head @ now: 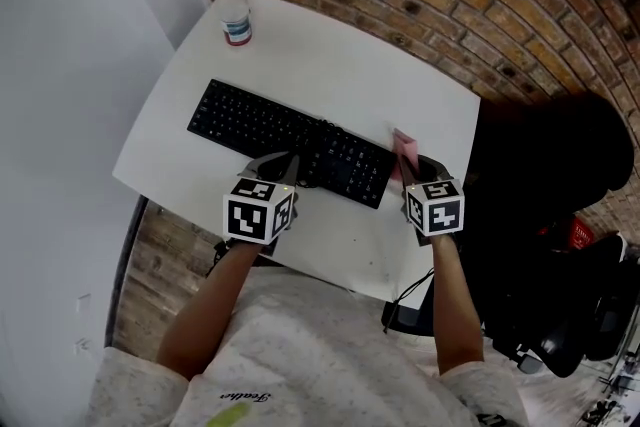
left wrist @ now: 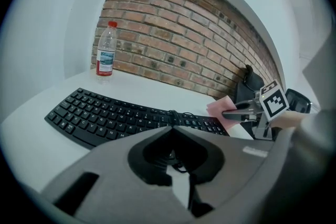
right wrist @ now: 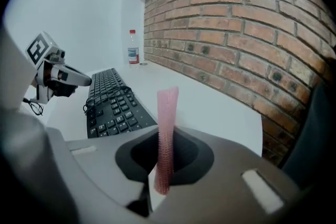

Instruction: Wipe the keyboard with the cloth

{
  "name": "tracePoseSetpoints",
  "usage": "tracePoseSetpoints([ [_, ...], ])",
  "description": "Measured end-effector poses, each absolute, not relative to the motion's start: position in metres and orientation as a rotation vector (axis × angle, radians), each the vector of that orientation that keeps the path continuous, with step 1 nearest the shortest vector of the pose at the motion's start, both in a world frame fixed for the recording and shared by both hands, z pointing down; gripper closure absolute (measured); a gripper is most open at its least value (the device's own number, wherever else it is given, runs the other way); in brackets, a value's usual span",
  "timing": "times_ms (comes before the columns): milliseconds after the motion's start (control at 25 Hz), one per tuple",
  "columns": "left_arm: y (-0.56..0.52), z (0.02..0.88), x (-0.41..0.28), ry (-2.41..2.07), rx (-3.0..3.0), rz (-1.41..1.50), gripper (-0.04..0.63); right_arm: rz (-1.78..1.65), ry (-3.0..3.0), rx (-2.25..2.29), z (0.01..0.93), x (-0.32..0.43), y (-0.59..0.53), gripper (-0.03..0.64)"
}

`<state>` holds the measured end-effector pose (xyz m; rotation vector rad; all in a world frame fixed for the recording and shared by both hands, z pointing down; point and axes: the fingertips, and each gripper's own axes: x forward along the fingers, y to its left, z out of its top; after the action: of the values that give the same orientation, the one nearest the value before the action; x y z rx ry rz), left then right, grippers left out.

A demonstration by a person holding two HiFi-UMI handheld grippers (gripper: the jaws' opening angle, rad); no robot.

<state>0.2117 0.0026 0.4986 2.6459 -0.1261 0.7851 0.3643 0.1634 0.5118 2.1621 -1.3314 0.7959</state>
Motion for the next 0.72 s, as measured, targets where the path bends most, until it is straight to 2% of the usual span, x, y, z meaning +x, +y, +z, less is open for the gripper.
tracePoseSetpoints([
  [320,-0.015,0.496,0.214,-0.077,2.659,0.767,0.598,0.662,-1.349,1.876,0.511,0.370,0.148,0.594],
  [720,-0.047,0.498,0.214,-0.054,2.651,0.755,0.598,0.742,-1.391,1.781,0.519,0.353,0.116,0.594],
])
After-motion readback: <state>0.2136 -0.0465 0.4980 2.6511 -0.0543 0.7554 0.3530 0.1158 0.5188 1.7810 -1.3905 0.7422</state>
